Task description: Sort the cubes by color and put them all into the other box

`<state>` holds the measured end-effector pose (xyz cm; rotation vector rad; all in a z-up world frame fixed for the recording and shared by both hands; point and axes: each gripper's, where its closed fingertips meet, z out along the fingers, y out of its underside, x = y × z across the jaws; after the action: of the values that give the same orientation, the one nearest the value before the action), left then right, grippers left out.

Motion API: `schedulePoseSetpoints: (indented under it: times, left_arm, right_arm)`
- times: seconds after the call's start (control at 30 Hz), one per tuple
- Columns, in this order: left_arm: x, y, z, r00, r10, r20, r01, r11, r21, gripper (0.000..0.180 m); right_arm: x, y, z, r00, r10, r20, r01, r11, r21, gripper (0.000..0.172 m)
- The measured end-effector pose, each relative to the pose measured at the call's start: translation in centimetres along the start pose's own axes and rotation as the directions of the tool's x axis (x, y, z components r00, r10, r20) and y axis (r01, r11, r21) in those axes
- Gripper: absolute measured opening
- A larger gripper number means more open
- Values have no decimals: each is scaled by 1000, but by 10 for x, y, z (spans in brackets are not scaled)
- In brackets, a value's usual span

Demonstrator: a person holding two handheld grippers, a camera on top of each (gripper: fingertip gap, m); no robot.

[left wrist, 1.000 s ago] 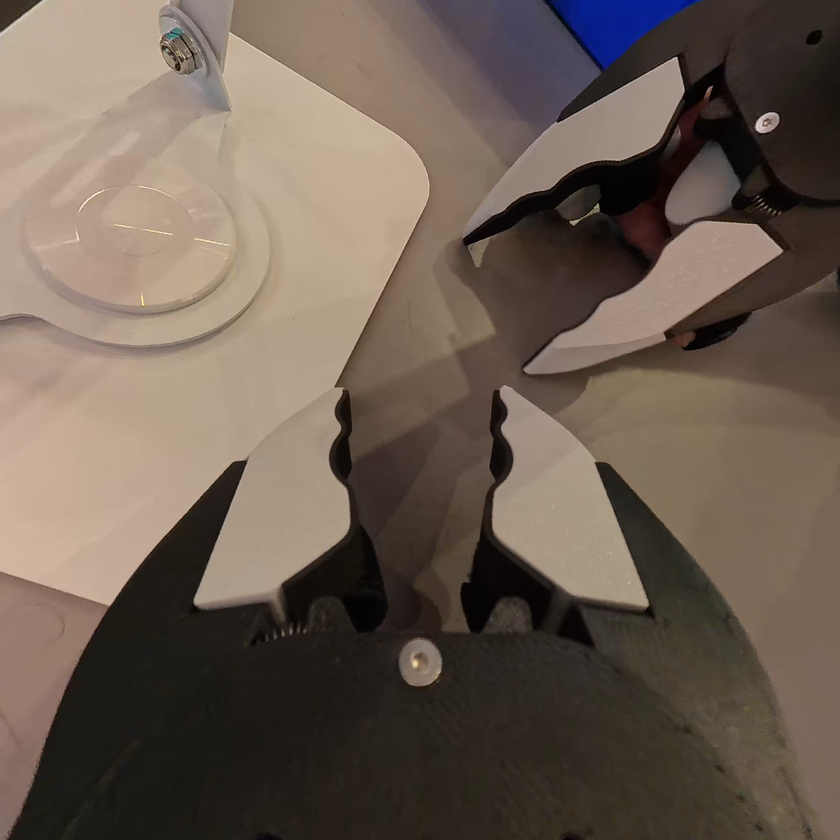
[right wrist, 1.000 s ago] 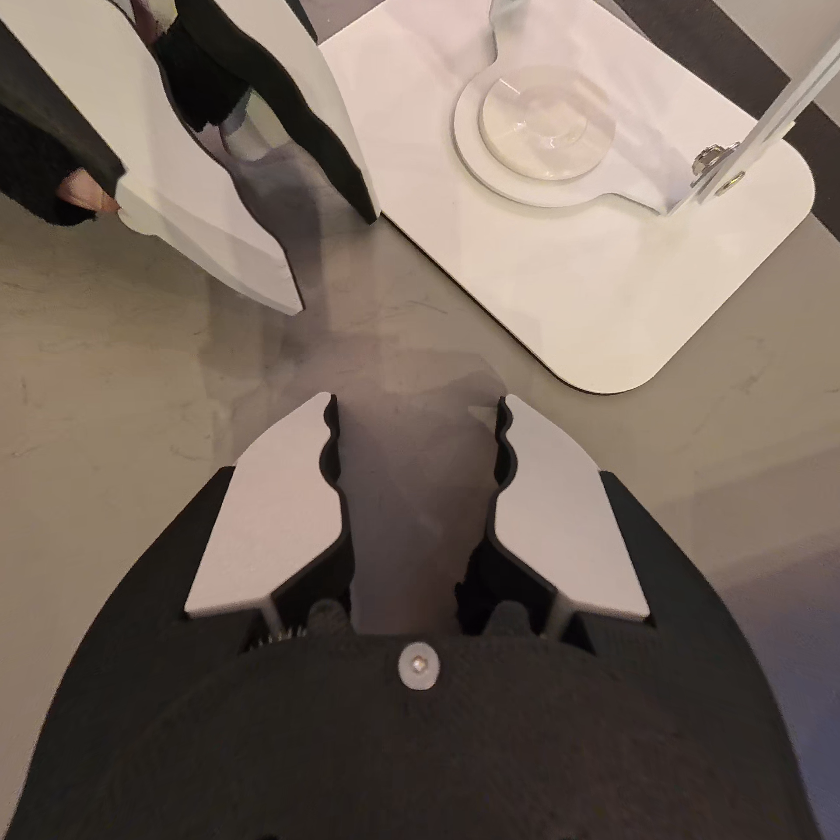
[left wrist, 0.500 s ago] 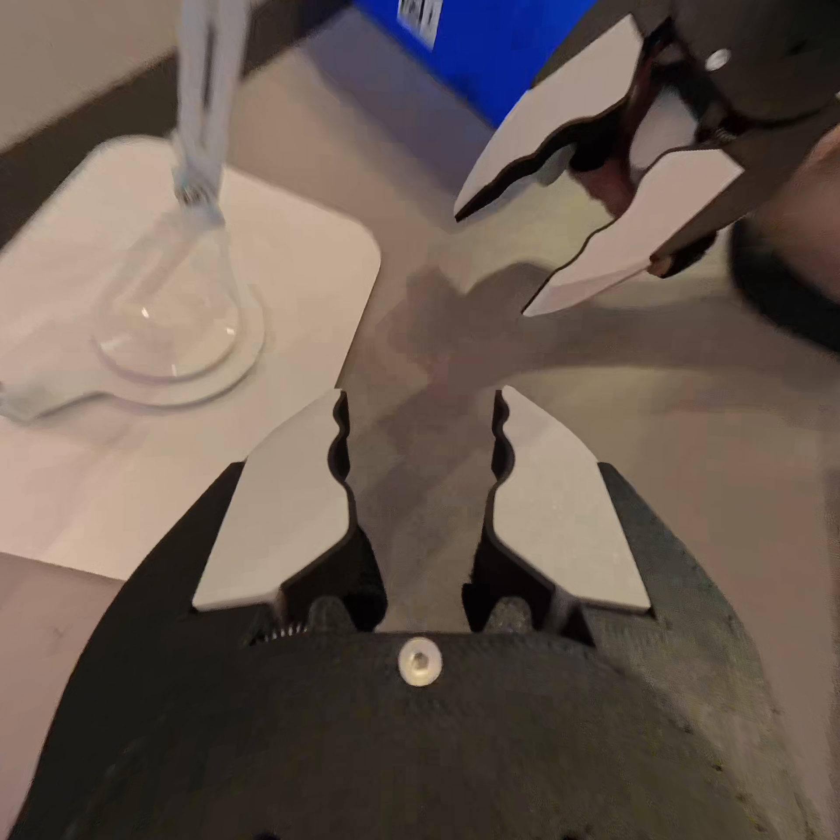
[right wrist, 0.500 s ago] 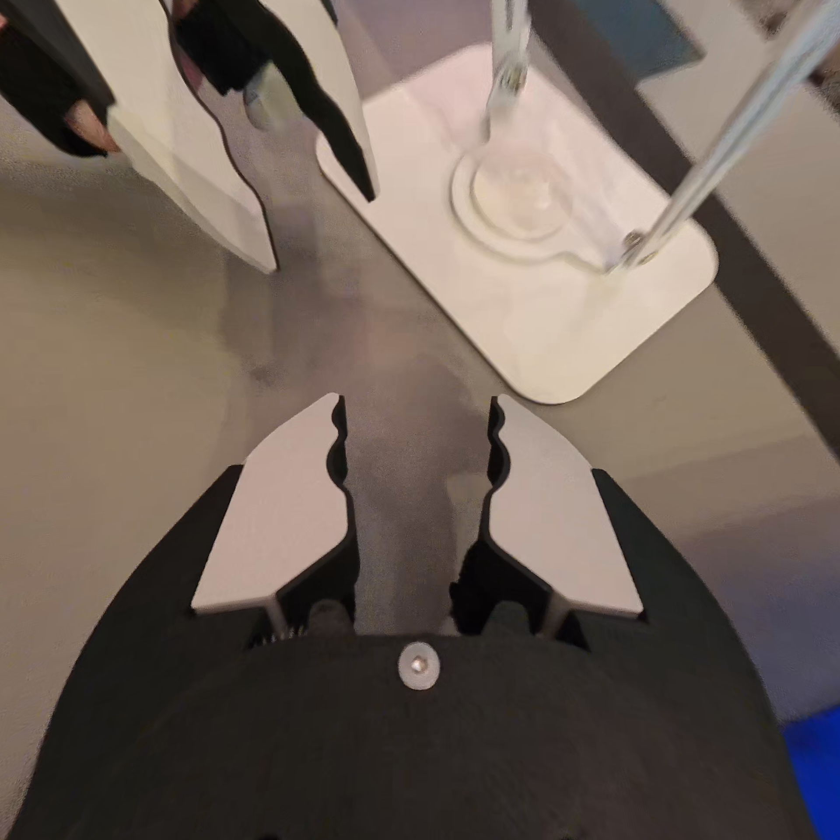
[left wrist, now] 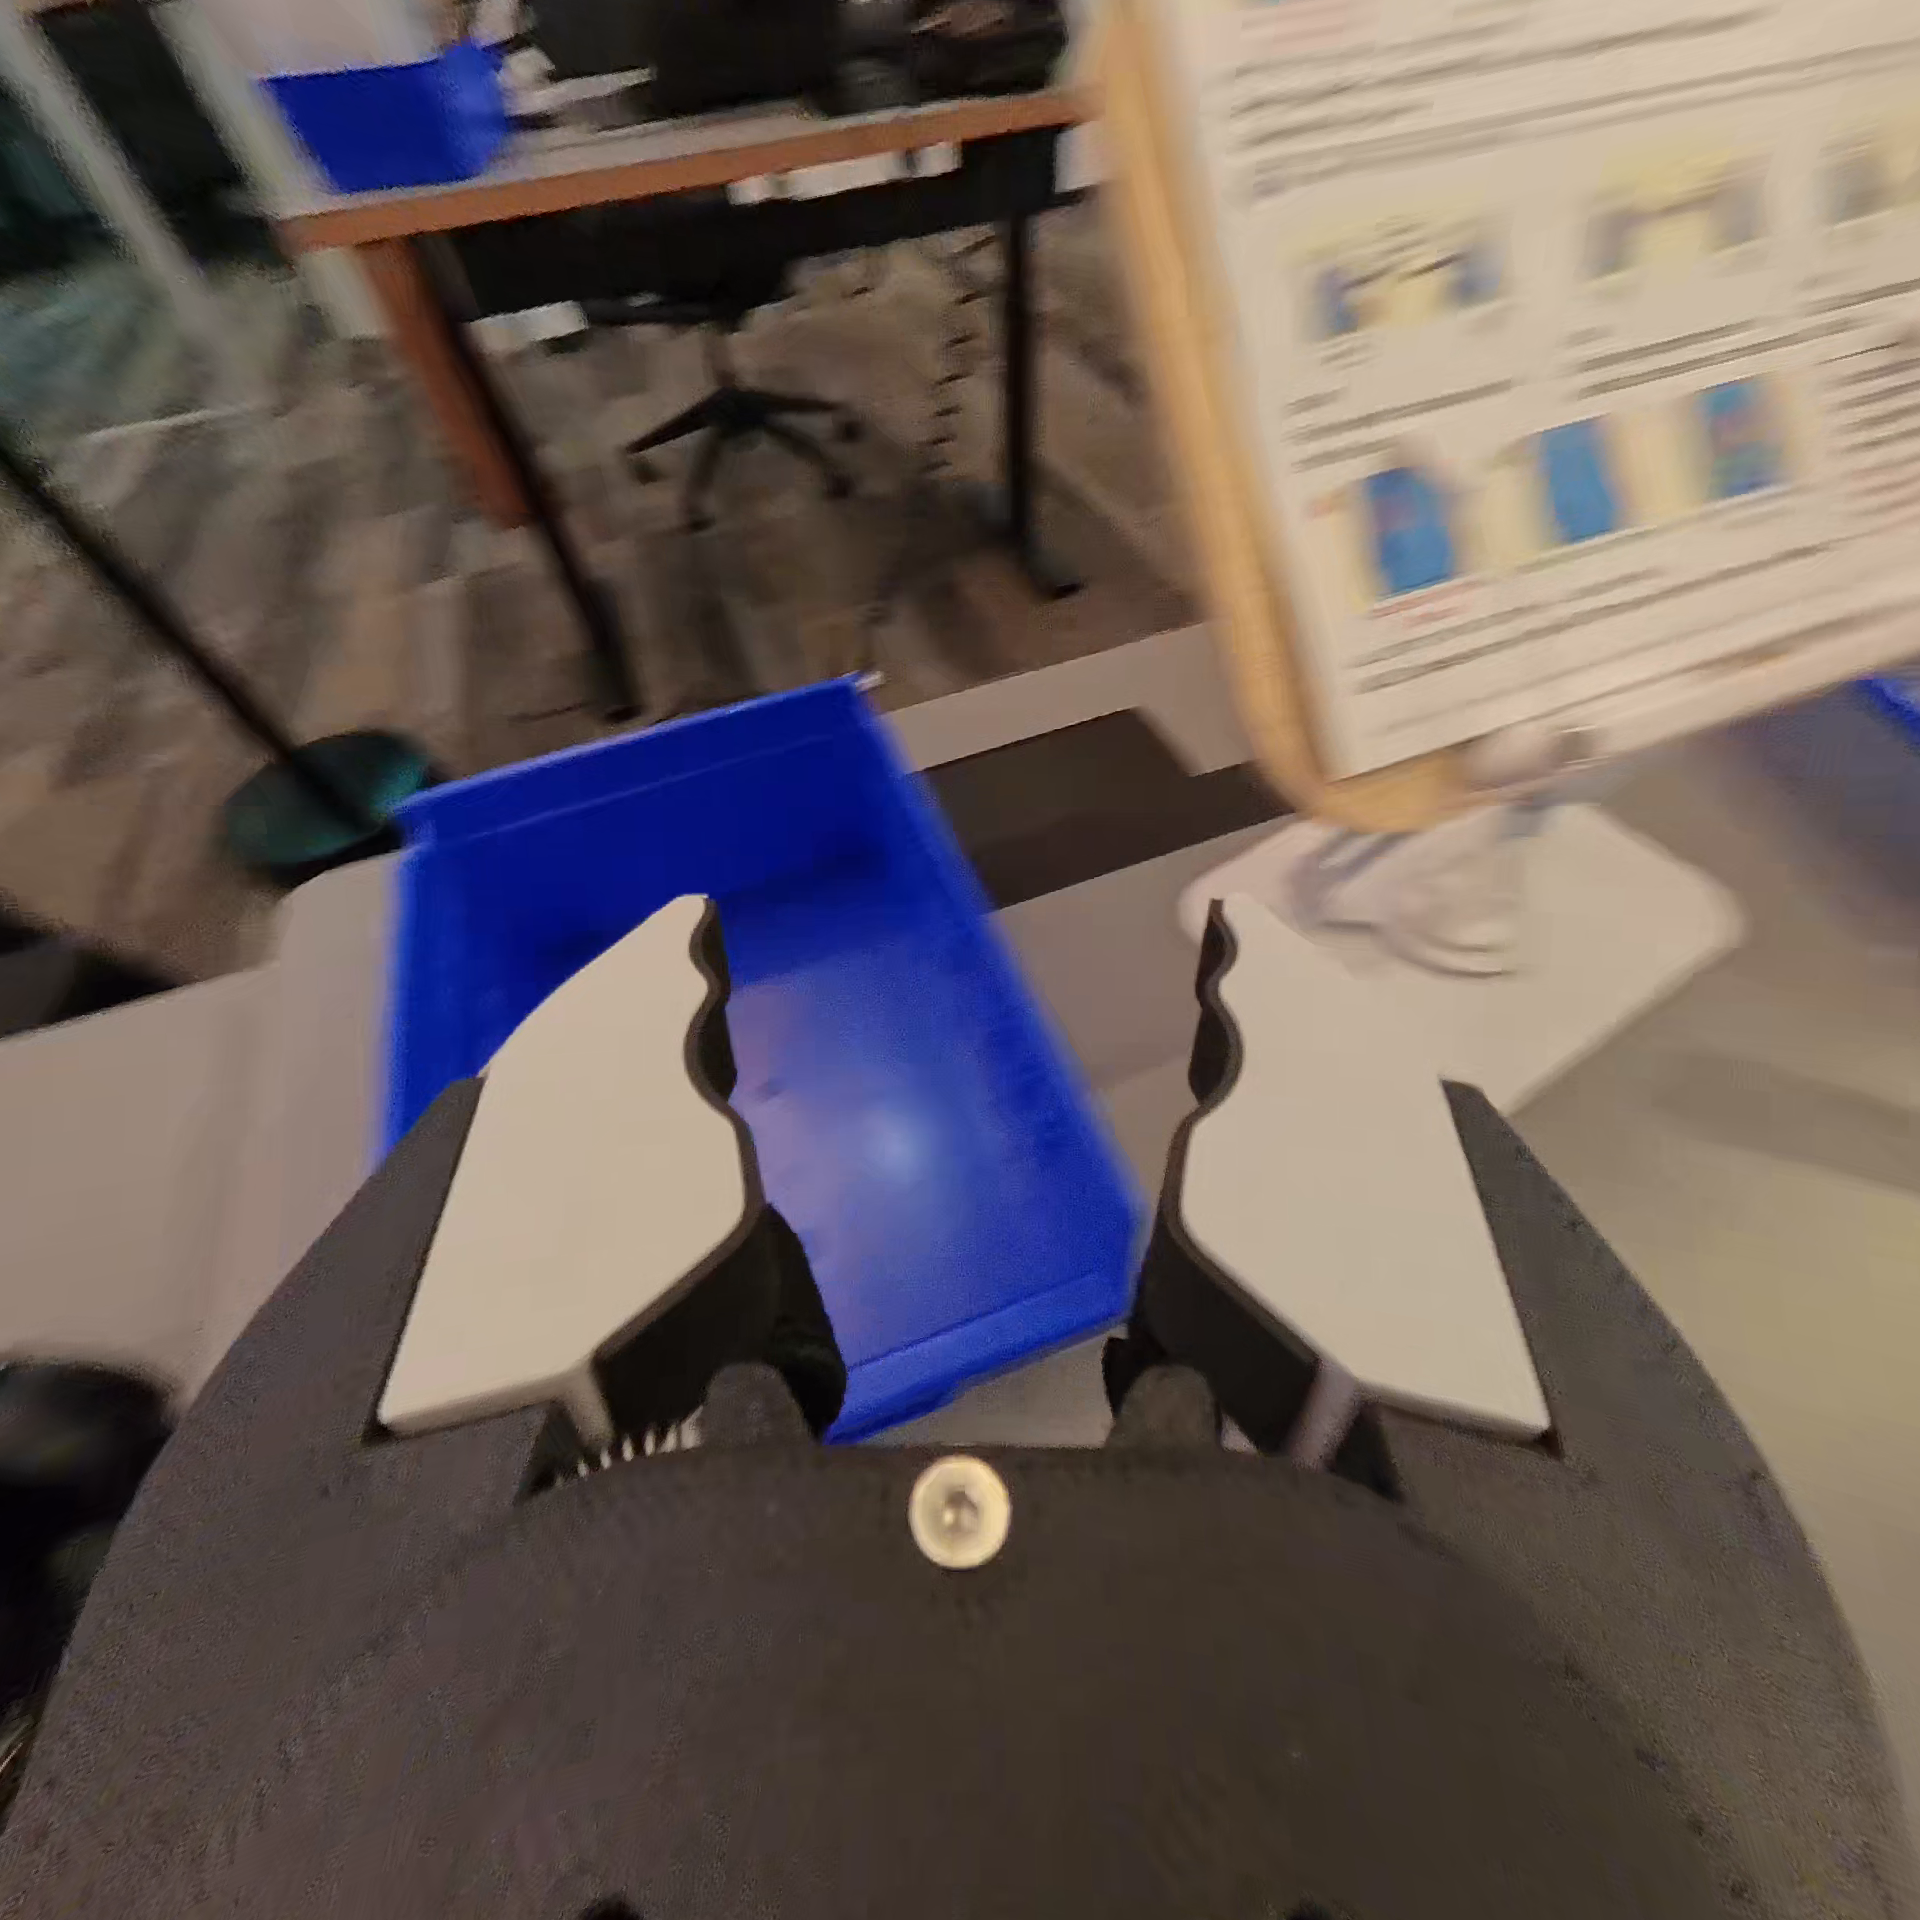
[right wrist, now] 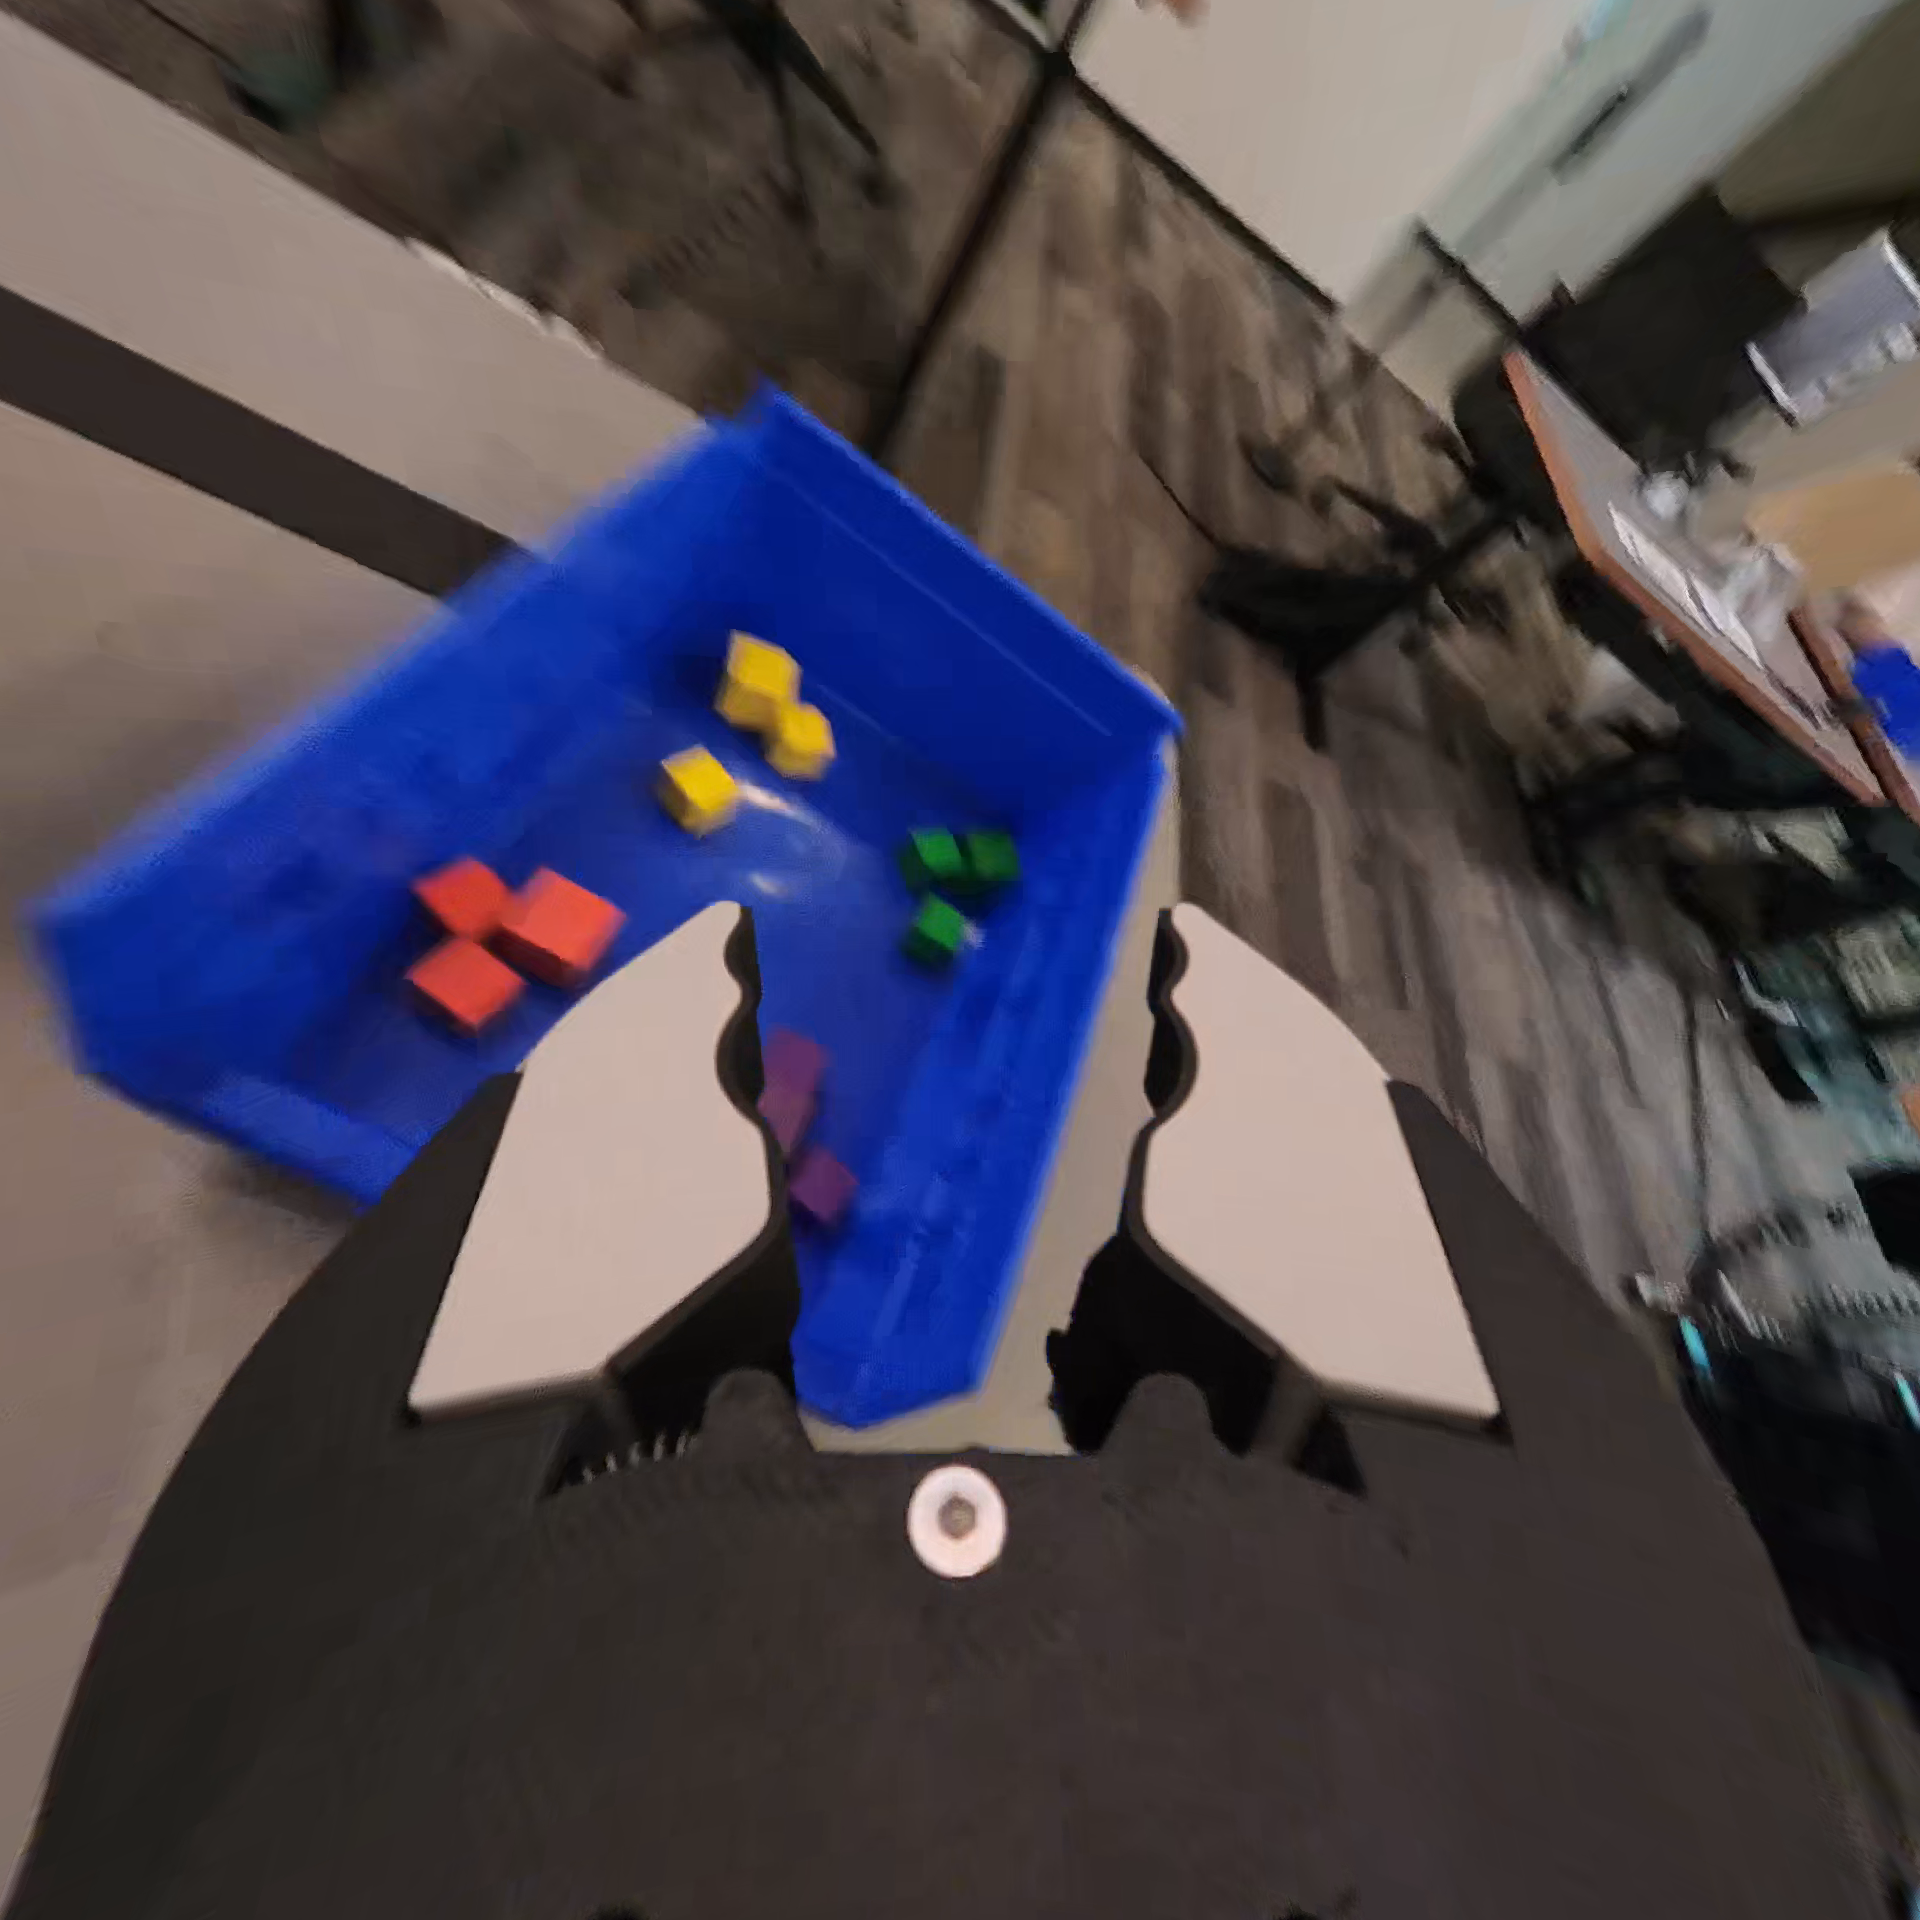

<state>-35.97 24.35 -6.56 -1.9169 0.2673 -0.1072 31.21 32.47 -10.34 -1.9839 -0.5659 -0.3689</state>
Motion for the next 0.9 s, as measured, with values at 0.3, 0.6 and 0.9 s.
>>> schedulePoseSetpoints:
  times: [0.3, 0.6, 0.9]
  left_arm:
    - [-130, 108, -1, 918, -333, 216, 357, 930, -84, 93]
    - [-153, 163, 23, 896, -348, 275, 408, 890, -202, 54]
    - [-164, 192, 29, 869, -434, 238, 486, 839, -244, 26]
  right_arm:
    - [17, 122, 30, 965, 260, 14, -252, 943, -216, 66]
    - [-10, 148, 50, 943, 311, 119, -268, 920, -285, 23]
    - [-6, 146, 54, 908, 389, 156, -339, 900, -273, 7]
